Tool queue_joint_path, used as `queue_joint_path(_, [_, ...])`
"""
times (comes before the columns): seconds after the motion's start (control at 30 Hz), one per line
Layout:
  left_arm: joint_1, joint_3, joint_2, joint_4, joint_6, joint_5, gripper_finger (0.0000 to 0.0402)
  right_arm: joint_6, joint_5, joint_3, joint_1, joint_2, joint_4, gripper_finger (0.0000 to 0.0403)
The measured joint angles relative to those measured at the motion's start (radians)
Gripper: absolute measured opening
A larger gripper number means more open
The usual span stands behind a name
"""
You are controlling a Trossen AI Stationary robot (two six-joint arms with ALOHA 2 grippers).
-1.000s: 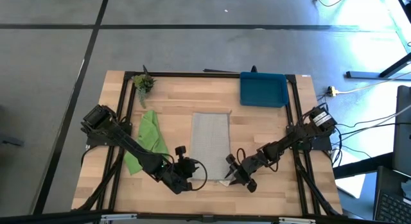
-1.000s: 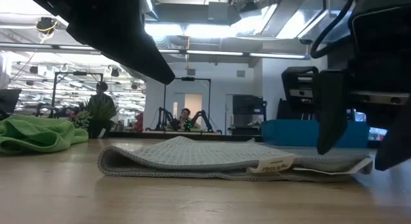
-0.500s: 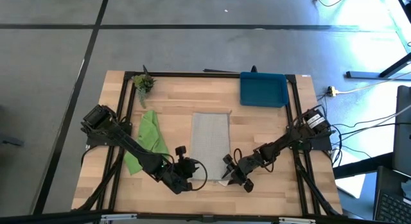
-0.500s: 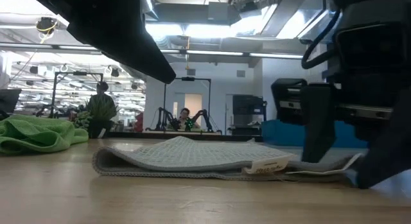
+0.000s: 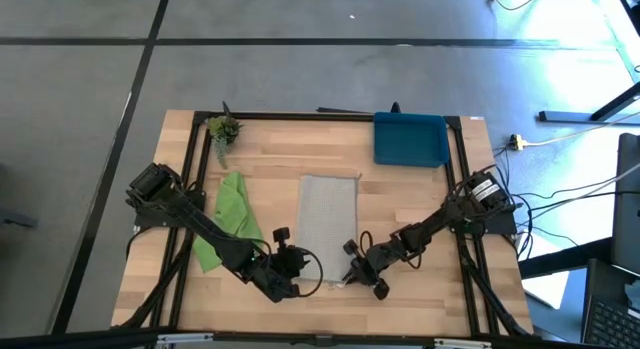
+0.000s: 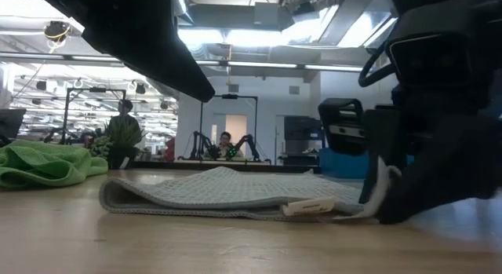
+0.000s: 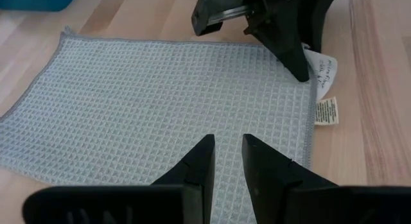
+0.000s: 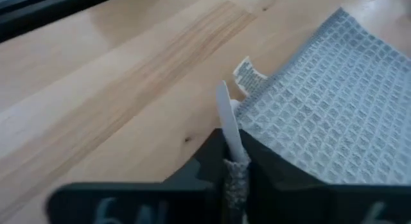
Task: Roll microfiber towels into tight, uniform cylinder then place into a basket
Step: Fold the gray microfiber cloth
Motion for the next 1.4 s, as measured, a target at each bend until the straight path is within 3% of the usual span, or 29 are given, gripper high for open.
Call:
queue_joint_path(0.1, [0.000, 0.000, 0.000, 0.004, 0.000, 0.000, 0.0071, -0.001, 0.029, 0.000, -0.005, 0.000, 0.001, 0.0010])
queue_joint_path(0.53, [-0.001, 0.000, 0.000, 0.014, -0.002, 0.002, 0.0071, 0.052, 0.062, -0.010, -0.009, -0.097, -0.075, 0.0004])
queue_joint_path(0.8, [-0.003, 0.000, 0.000, 0.022, -0.002, 0.005, 0.0071, 0.057, 0.167, -0.009, -0.027, -0.186, -0.125, 0.0003])
queue_joint_path(1.03, [-0.003, 0.000, 0.000, 0.023, -0.002, 0.005, 0.0071, 0.057, 0.256, -0.007, -0.096, -0.233, -0.140, 0.0002])
queue_joint_path(1.4, [-0.007, 0.000, 0.000, 0.025, -0.002, 0.005, 0.0071, 0.053, 0.290, -0.006, -0.235, -0.238, -0.163, 0.0002])
